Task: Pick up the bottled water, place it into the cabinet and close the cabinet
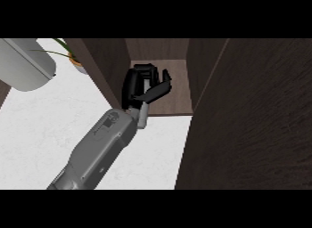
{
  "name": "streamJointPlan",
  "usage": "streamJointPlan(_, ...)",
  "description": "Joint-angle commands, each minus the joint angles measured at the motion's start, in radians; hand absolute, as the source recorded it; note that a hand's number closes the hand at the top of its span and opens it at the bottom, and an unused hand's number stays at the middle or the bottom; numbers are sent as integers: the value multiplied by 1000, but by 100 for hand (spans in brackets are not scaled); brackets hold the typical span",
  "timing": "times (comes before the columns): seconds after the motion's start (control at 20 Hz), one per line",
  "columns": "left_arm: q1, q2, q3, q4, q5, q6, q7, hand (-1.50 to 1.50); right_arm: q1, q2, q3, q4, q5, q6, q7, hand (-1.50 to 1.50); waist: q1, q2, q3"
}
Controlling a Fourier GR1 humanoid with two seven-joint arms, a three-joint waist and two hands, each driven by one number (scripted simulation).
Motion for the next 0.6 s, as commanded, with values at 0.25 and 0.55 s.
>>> streamJointPlan(0.25,-141,0,59,286,102,5,-98,150,55,-10,-22,-65,-15,11,-30,-150,-7,5,0)
streamJointPlan(0.55,-203,0,24,411,139,108,-155,150,90,-38,-30,-73,-50,31,-77,-150,-28,8,0)
